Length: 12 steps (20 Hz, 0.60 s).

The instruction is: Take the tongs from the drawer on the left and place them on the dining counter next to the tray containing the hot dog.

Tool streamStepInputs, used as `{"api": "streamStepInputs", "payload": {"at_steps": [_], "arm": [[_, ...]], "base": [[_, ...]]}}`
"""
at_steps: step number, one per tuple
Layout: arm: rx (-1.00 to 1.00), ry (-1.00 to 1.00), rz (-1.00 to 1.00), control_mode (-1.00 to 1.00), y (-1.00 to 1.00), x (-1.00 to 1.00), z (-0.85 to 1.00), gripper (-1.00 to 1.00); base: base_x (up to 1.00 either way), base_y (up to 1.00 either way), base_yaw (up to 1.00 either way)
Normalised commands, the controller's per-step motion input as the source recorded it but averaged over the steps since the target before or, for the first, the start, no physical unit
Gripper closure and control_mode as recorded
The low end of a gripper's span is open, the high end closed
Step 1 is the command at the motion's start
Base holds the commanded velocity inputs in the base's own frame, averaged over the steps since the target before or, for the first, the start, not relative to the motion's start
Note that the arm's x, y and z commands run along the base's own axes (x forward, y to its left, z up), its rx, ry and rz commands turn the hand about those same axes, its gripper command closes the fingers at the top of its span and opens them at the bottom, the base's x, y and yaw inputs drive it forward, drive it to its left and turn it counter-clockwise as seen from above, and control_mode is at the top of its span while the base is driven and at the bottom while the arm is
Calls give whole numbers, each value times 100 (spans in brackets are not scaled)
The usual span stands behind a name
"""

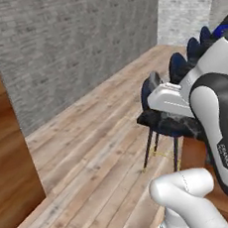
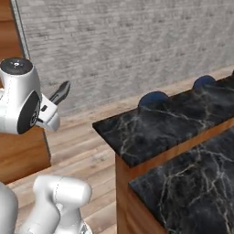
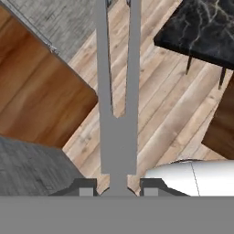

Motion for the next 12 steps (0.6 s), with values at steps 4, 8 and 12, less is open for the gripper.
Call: {"api": "streamStepInputs", "payload": {"at_steps": [4, 8, 12], "arm": [[0, 0, 0, 100, 0, 0, 0, 100], [0, 0, 0, 100, 0, 0, 0, 100], [0, 0, 0, 100, 0, 0, 0, 100]], "base": [[73, 90, -37], [40, 87, -36], [41, 62, -54]]}}
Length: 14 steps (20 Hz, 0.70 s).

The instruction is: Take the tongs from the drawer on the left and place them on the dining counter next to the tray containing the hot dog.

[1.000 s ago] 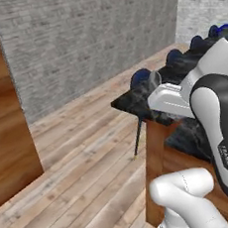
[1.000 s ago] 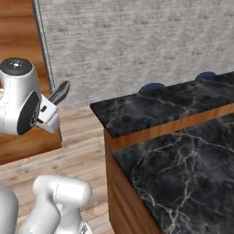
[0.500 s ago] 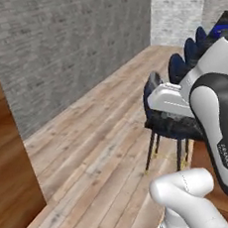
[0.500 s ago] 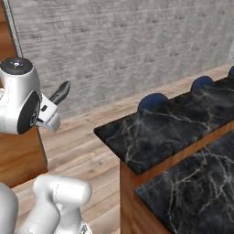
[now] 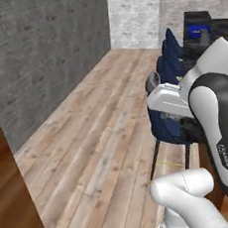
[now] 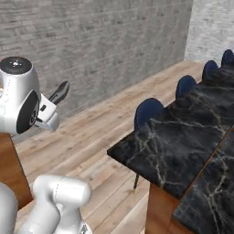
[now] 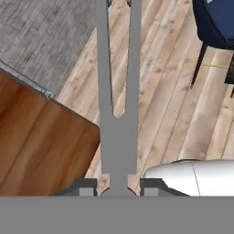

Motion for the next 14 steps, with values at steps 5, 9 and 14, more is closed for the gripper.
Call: {"api": "streamStepInputs", "payload": {"at_steps": [5, 9, 14], "arm": [[0, 0, 0, 100, 0, 0, 0, 100], [0, 0, 0, 100, 0, 0, 0, 100], [0, 0, 0, 100, 0, 0, 0, 100]], "base": [[38, 4, -70], [72, 24, -64], [96, 100, -45]]}}
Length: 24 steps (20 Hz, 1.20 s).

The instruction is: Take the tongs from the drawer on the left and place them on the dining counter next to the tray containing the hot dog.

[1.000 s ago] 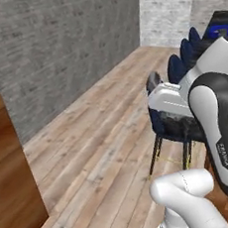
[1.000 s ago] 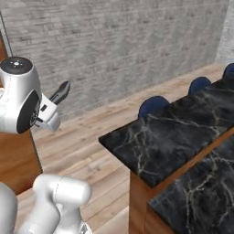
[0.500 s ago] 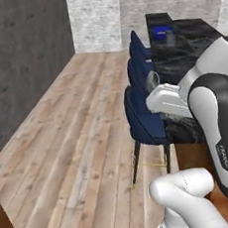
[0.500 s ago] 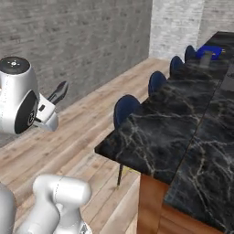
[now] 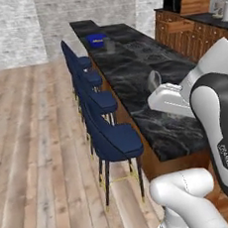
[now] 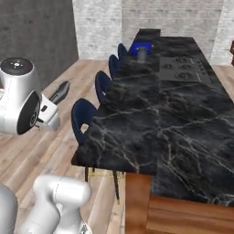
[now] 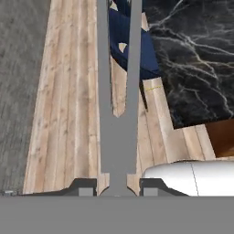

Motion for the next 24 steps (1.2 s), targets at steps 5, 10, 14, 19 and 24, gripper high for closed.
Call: {"api": "streamStepInputs", "payload": {"at_steps": [5, 10, 14, 19, 24], "arm": [[0, 0, 0, 100, 0, 0, 0, 100], [0, 0, 0, 100, 0, 0, 0, 100], [0, 0, 0, 100, 0, 0, 0, 100], [0, 0, 0, 100, 0, 0, 0, 100], [0, 0, 0, 100, 0, 0, 0, 100]], "base": [[90, 100, -28], [18, 100, -2], [87, 100, -8], [100, 74, -16], [100, 63, -19]]}}
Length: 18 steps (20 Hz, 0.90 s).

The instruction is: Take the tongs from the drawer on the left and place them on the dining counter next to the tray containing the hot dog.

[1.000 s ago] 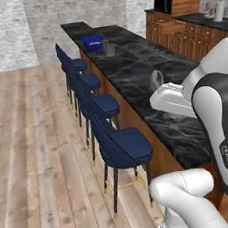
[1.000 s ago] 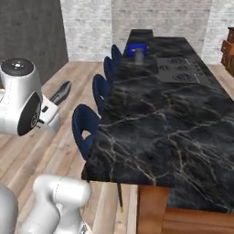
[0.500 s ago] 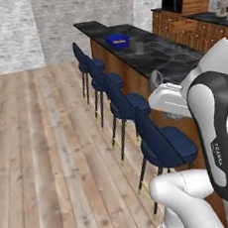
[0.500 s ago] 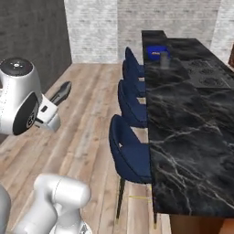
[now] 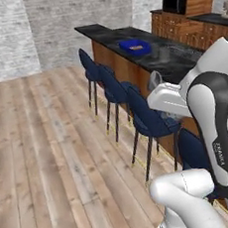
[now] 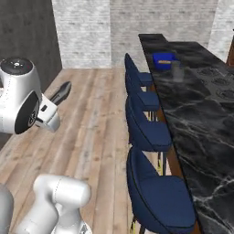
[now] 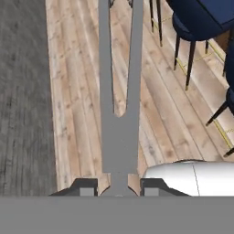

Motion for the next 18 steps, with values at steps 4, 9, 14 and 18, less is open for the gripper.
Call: {"api": "streamStepInputs", "payload": {"at_steps": [4, 9, 14, 18], "arm": [[0, 0, 0, 100, 0, 0, 0, 100], [0, 0, 0, 100, 0, 0, 0, 100], [0, 0, 0, 100, 0, 0, 0, 100], [0, 0, 0, 100, 0, 0, 0, 100]], "base": [[100, 83, -25], [100, 100, -34], [100, 100, -41], [100, 100, -49]]}}
